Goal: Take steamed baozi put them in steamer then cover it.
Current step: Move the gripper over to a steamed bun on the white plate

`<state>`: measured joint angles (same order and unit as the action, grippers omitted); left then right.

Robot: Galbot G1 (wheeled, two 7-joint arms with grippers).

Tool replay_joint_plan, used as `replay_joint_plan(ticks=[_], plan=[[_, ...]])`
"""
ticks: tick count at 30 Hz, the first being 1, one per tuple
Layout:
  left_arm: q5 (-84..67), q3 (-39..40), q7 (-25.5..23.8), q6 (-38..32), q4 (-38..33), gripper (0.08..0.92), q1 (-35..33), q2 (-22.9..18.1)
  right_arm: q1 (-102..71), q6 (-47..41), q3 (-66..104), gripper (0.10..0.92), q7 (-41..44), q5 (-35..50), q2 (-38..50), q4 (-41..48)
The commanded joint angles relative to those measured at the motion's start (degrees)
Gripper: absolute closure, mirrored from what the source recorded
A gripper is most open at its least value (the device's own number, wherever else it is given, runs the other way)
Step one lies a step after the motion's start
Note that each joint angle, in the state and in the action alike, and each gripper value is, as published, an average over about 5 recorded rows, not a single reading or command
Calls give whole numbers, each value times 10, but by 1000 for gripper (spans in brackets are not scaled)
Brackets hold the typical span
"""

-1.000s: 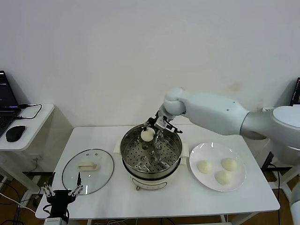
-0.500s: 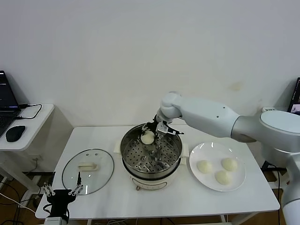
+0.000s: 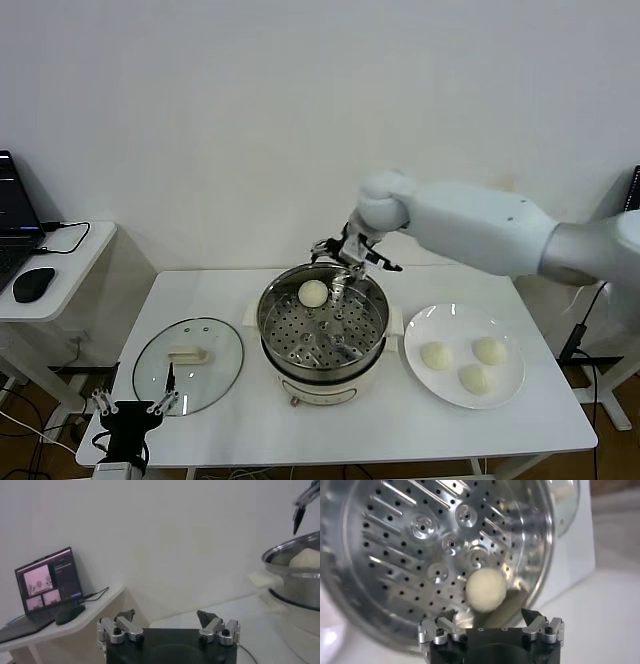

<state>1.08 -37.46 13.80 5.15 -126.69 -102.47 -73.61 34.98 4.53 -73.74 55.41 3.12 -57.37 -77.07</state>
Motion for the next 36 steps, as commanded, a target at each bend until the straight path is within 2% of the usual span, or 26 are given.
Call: replay_joint_plan(ticks=[1,7,14,22,36], plan=[[0,2,0,0,-5,177,-1,5,18,-207,22,203,50,104,199,-123],[-2,3,-1,0,1,177,2,12,-46,-219,64,203,41,78,291,-154],[-4,2,-1,1,11,177,9,15,-146,-217,90,203,22,20,316,-142],[-3,0,-2,2,22,177,9,12,-243,-205,138,203,13,-20,293,-117],[-4,-11,-2,1,26,177,4,6,-314,-202,178,203,12,-71,214,-52]])
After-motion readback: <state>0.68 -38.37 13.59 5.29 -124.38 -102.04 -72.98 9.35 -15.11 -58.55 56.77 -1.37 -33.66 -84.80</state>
